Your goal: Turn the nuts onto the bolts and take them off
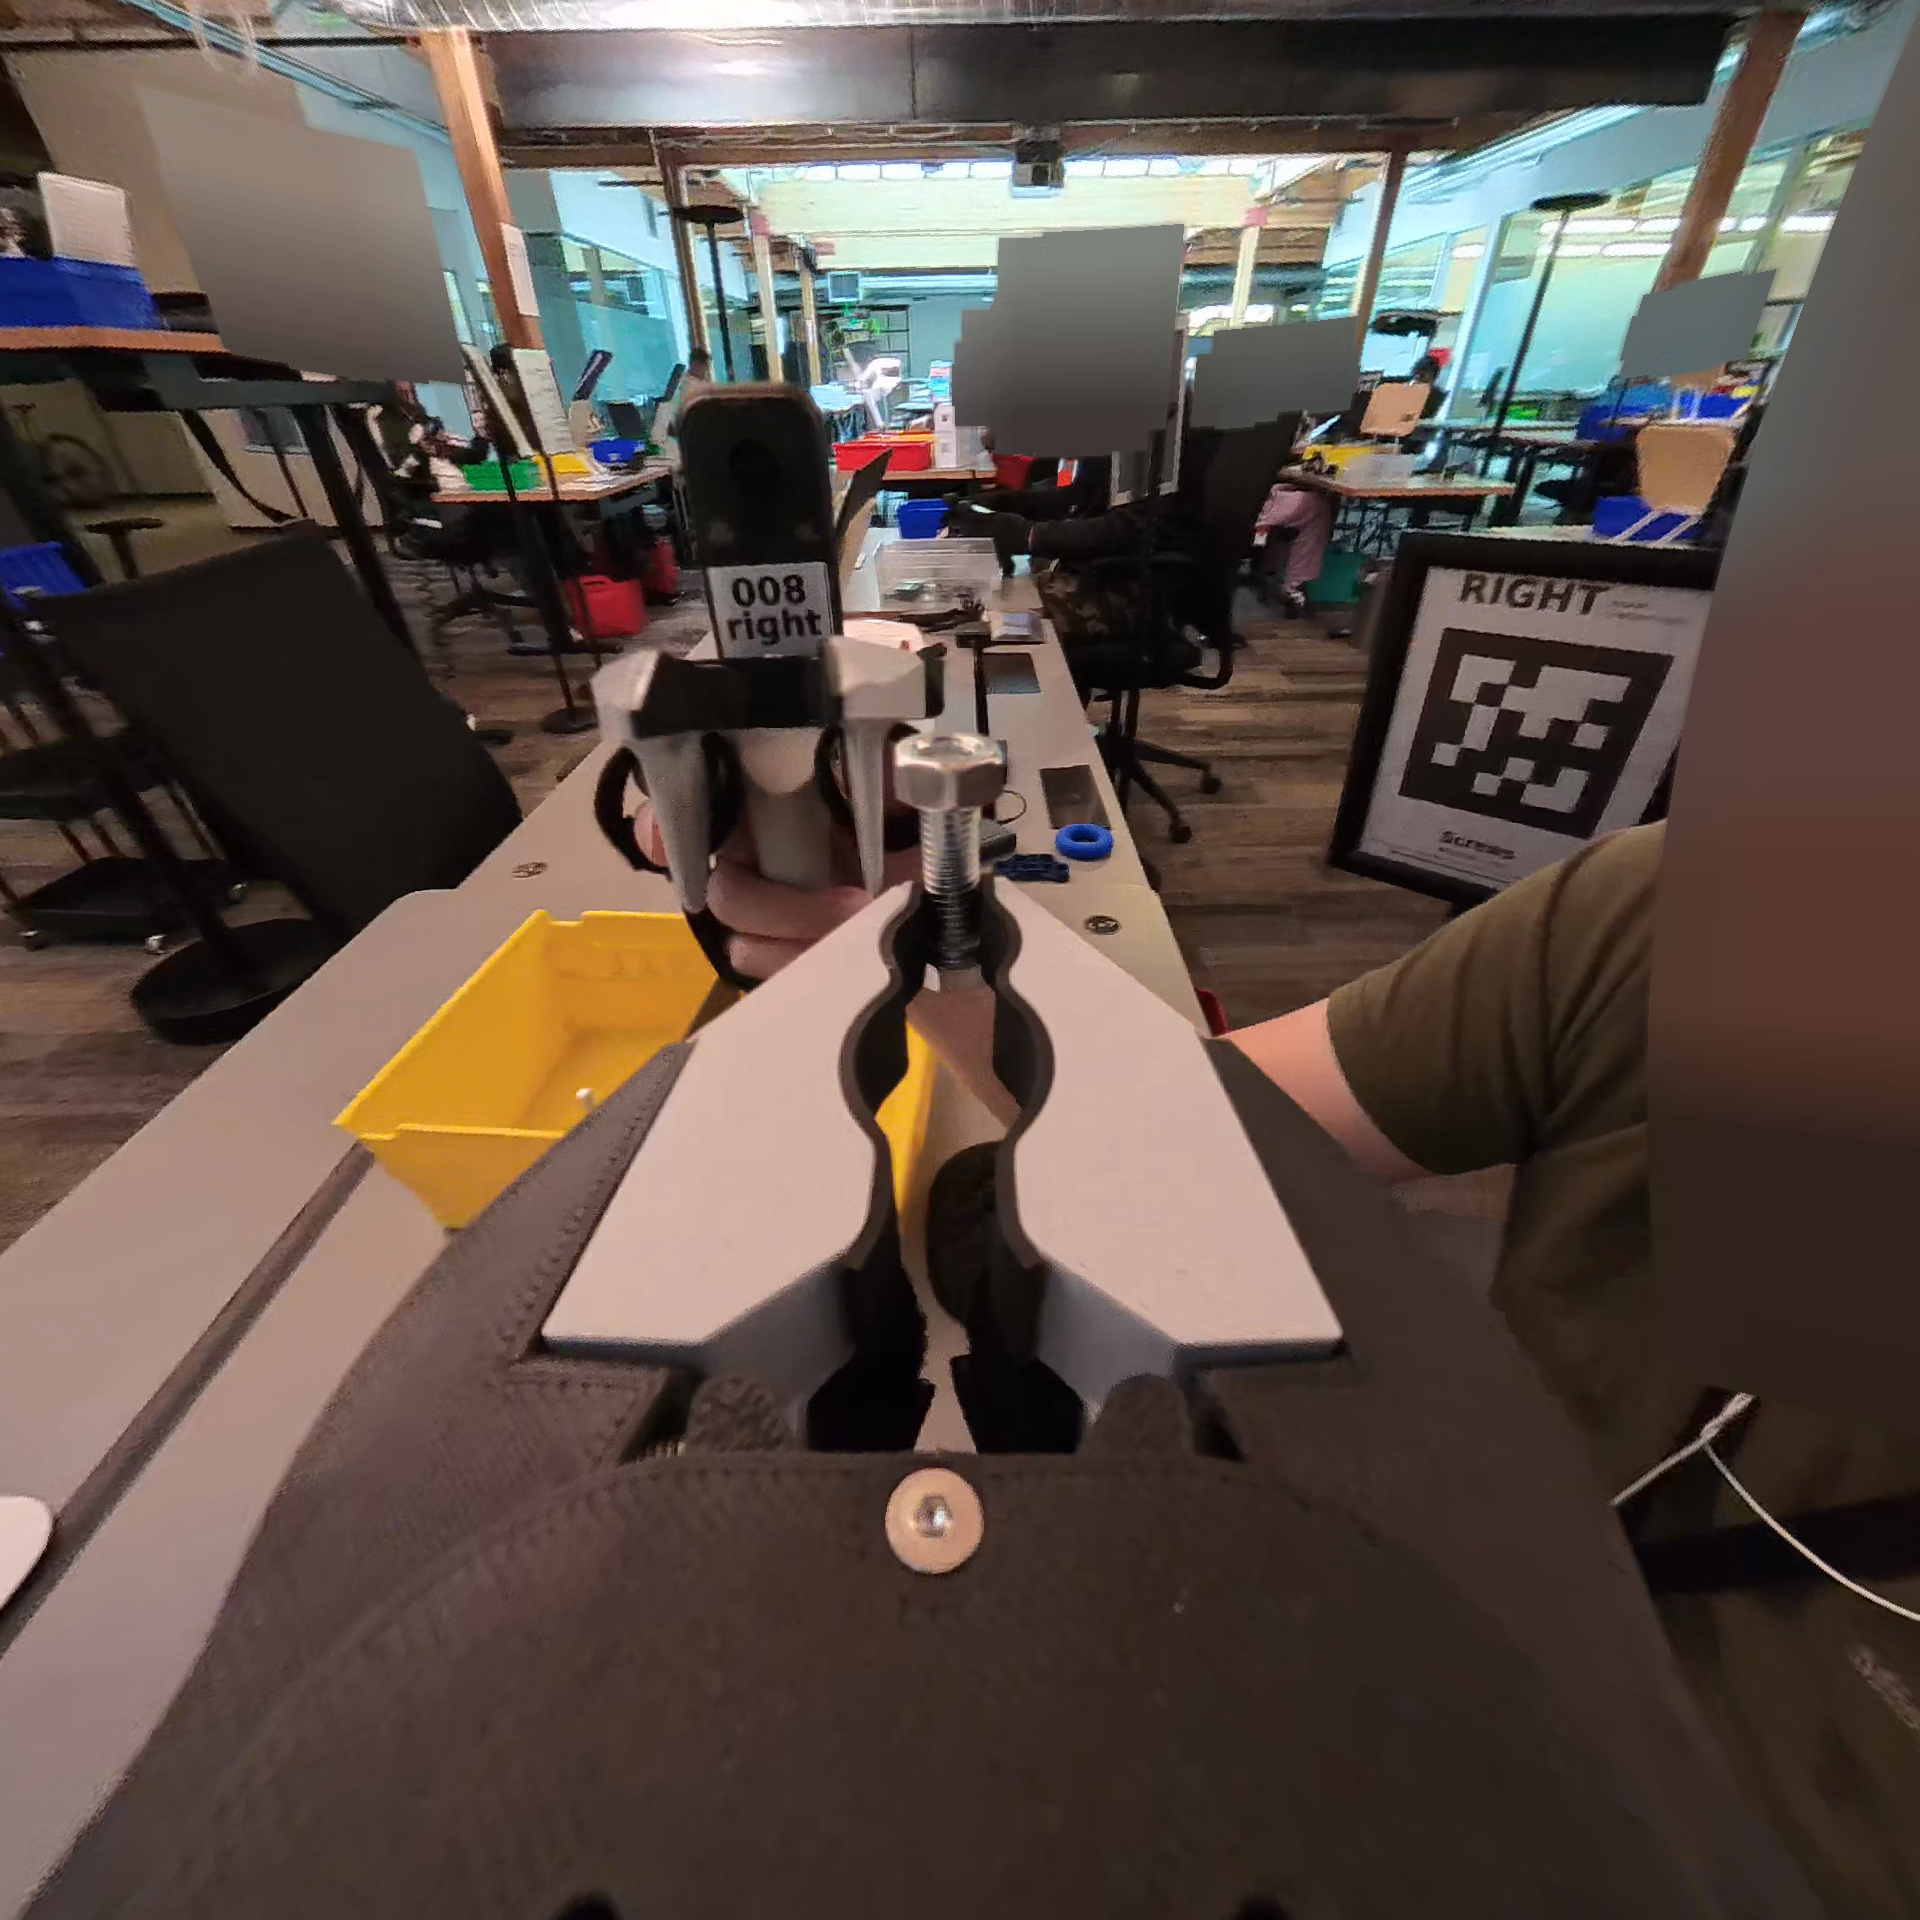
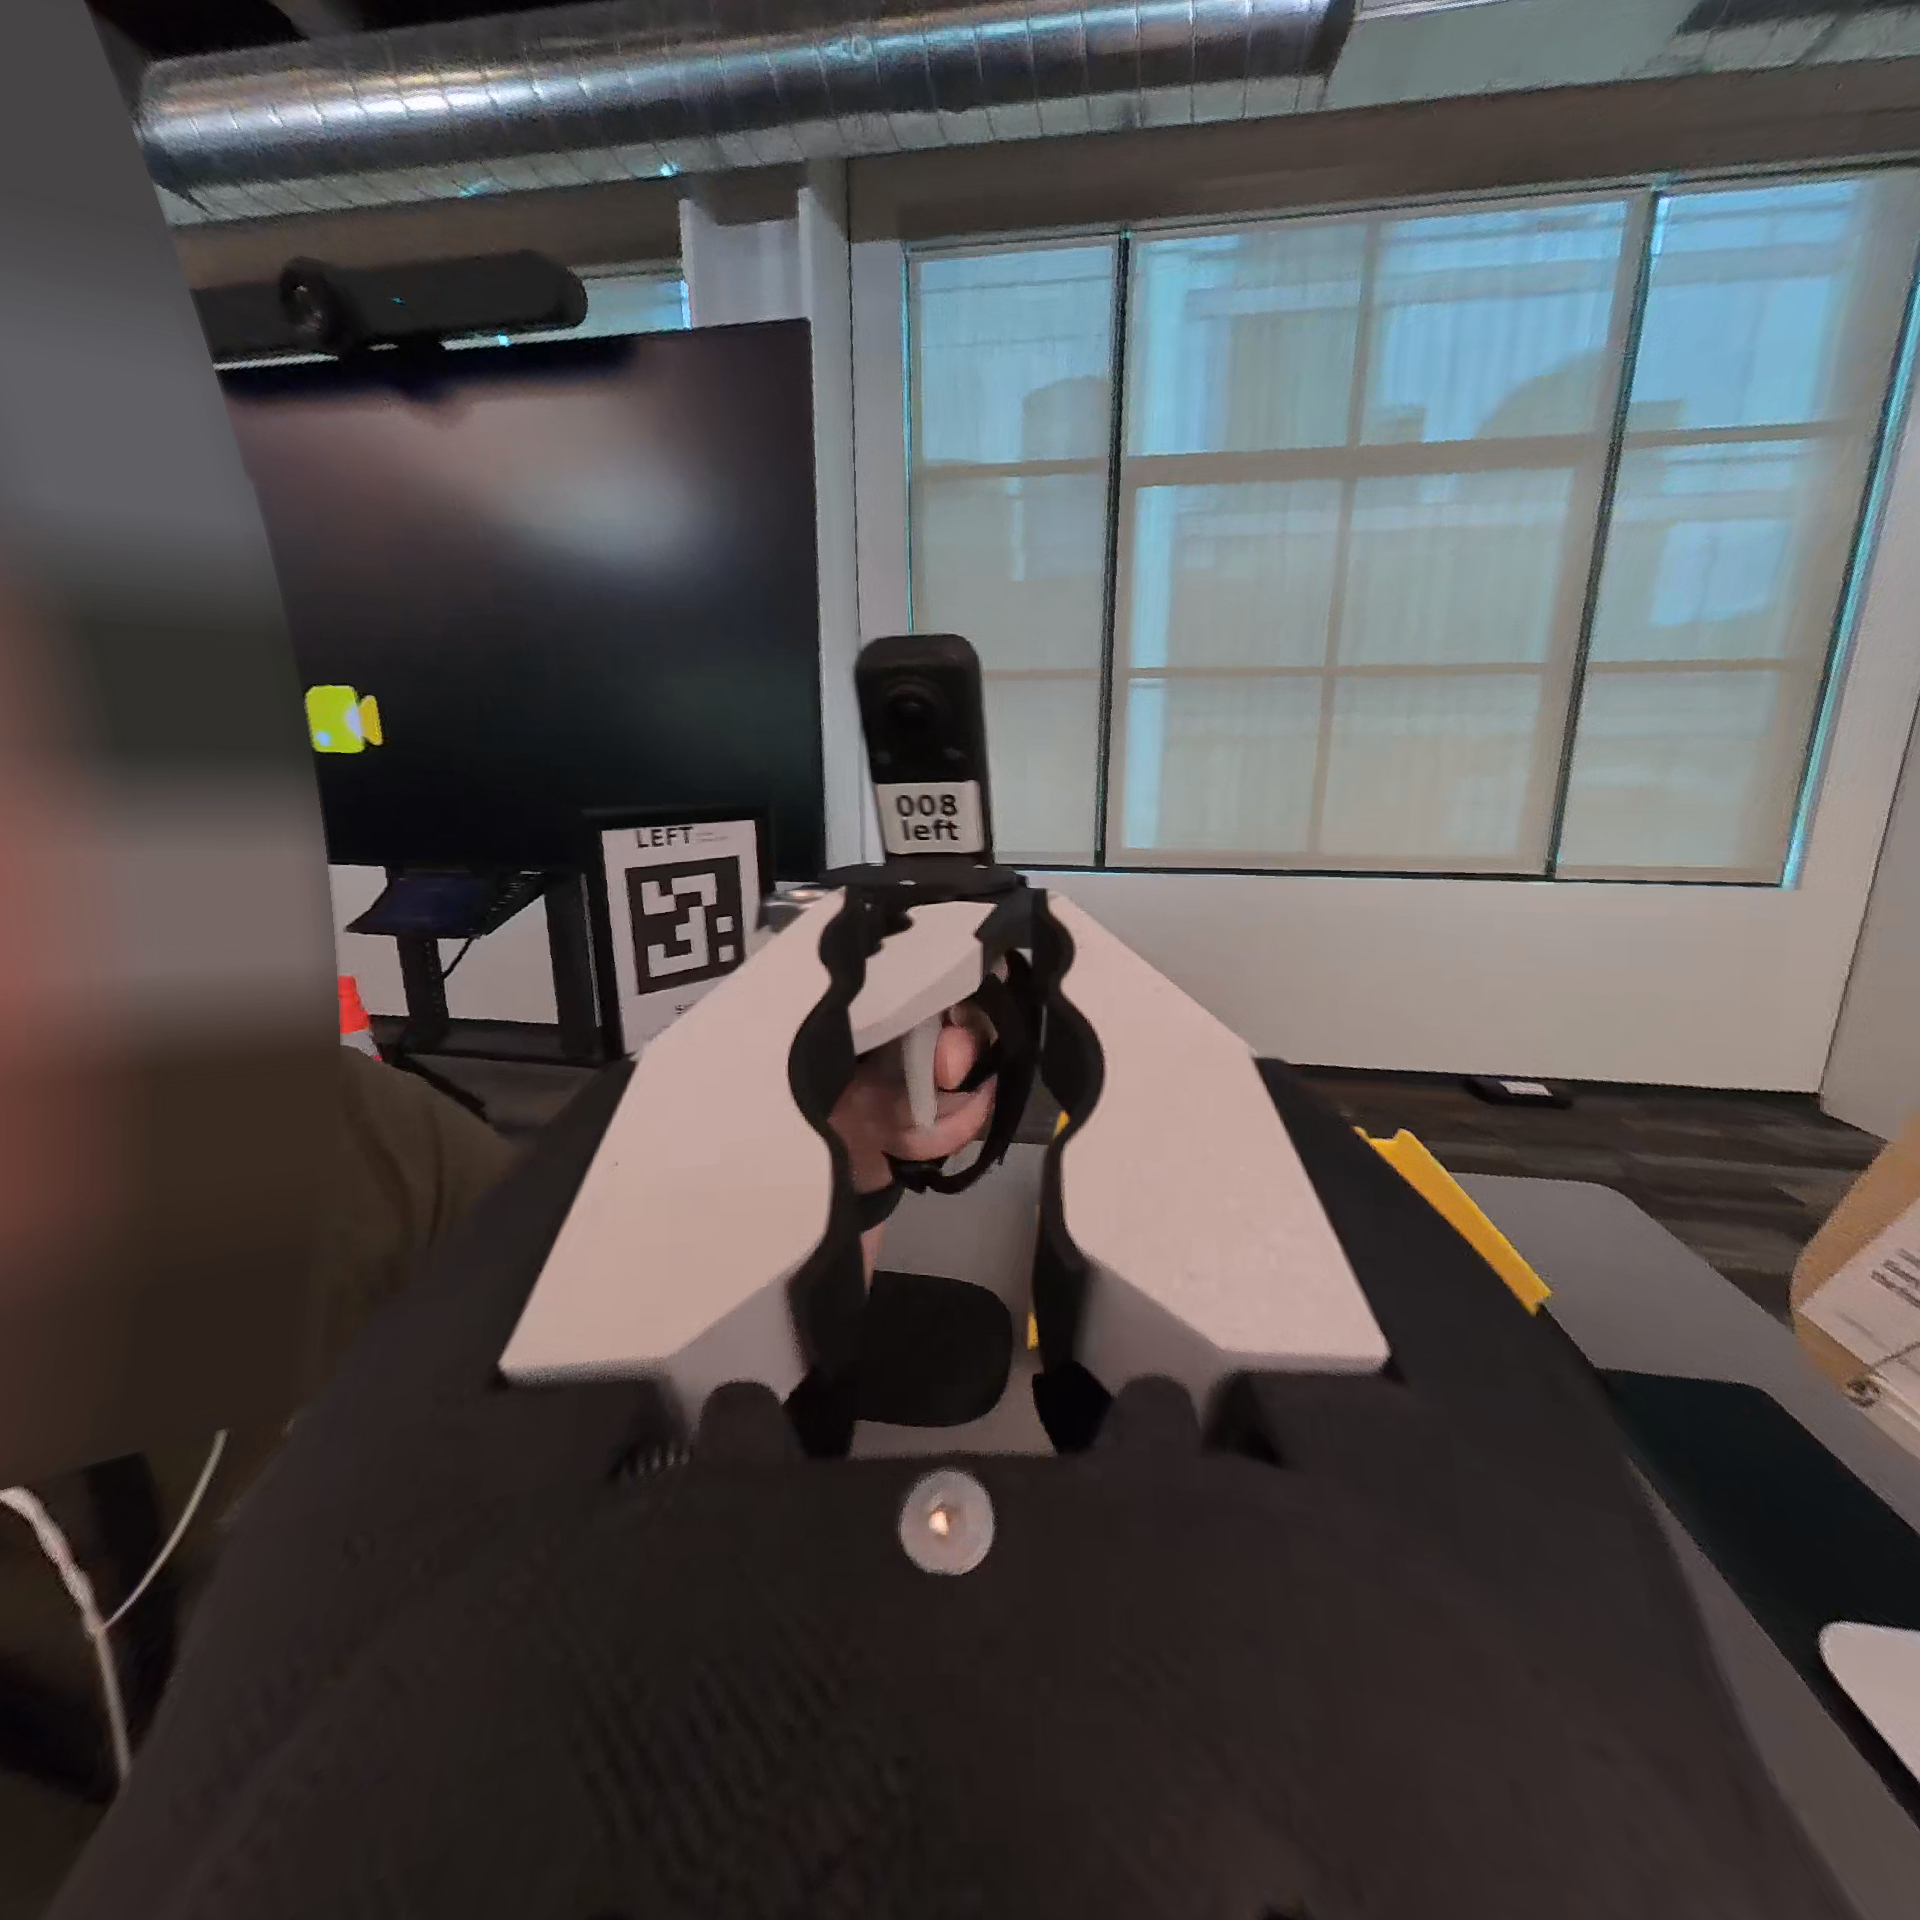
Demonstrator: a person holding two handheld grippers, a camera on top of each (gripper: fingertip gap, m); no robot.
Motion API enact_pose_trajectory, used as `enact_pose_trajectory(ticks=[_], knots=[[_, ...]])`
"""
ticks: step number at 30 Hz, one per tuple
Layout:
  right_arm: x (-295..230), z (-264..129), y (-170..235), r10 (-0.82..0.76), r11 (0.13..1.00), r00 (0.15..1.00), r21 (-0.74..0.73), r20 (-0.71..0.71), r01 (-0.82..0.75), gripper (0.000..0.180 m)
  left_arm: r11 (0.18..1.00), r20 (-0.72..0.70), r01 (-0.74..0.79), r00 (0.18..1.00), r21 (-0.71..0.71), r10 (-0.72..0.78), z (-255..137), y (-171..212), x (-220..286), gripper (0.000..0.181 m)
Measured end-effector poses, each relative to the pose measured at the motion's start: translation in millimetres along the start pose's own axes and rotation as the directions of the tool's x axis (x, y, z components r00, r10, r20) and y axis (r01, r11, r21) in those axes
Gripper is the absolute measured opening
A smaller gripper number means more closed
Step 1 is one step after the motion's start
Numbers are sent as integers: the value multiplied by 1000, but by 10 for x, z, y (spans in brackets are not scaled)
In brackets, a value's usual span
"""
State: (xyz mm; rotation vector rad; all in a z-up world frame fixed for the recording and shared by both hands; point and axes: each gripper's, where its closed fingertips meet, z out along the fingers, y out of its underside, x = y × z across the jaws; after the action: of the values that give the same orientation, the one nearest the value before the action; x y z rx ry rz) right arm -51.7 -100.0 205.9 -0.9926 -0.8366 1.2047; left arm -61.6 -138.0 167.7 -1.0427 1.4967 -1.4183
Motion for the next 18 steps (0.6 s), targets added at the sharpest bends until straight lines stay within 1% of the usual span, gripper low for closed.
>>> enact_pose_trajectory(ticks=[4, 6, 10, 13, 14, 16, 18], knots=[[-188, 64, -5, -33, 999, 998, -22, 52, 34, 32, 1000, 38, -18, 999, -8, 18, 3, 14, -57, 8], [-257, 121, 39, -47, 997, 997, -51, 64, 50, 33, 1000, 32, -14, 999, -5, 14, 14, 16, -54, 8], [-218, 175, 142, -84, 991, 996, -99, 36, 87, 36, 1000, 8, -6, 1000, -4, 6, 33, 17, -13, 8], [-169, 105, 91, -33, 997, 998, -62, 53, 37, 36, 1000, 14, -8, 1000, -2, 8, 25, 10, -13, 8], [-99, 65, 64, -26, 999, 999, -46, 27, 27, 31, 1000, 9, -4, 1000, 5, 4, 17, -2, -7, 8], [11, -9, 12, -20, 1000, 1000, -16, -17, 20, 30, 1000, -13, 4, 1000, 12, -4, 4, -15, 21, 8], [-68, -20, -39, 3, 1000, 1000, 5, 27, -3, 30, 1000, 16, -4, 1000, 8, 3, 3, -9, -20, 7]])
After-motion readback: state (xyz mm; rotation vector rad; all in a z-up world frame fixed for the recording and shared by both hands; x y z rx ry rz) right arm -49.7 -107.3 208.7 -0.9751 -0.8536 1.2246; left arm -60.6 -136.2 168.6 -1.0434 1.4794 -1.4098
